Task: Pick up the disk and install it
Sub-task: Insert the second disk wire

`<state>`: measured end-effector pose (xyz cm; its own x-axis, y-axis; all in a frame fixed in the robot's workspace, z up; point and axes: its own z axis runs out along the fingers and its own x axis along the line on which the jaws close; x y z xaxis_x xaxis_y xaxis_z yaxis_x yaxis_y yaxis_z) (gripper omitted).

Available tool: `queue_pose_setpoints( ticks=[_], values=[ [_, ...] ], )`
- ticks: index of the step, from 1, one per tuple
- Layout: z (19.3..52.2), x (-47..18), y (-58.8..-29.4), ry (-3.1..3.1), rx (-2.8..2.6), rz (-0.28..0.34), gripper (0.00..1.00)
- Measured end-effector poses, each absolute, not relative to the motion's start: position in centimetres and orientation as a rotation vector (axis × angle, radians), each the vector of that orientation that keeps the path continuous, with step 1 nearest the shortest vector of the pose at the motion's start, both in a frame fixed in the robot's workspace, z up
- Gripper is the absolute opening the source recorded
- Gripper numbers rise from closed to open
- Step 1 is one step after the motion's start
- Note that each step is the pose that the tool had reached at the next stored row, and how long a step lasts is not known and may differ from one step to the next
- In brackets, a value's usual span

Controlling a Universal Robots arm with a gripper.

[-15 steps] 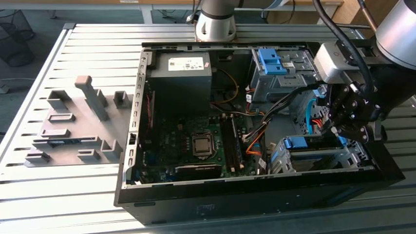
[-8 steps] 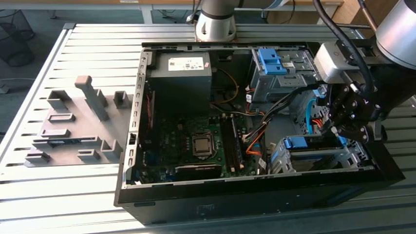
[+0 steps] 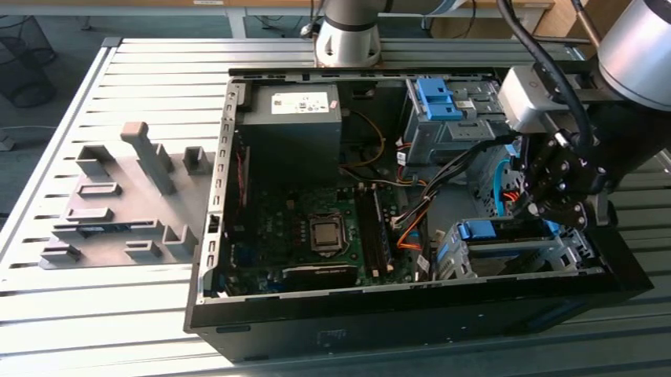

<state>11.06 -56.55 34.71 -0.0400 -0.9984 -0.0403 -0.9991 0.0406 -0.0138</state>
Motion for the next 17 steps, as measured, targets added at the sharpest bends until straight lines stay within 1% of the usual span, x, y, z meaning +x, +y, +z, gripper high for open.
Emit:
queue_pose_setpoints(
  ticks=[7,17],
  values=[
    [36.5,11.1,-56.5,2.237,-2.149,0.029,0.11],
    [37.4,10.0,-56.5,2.236,-2.148,0.031,0.11]
  ],
)
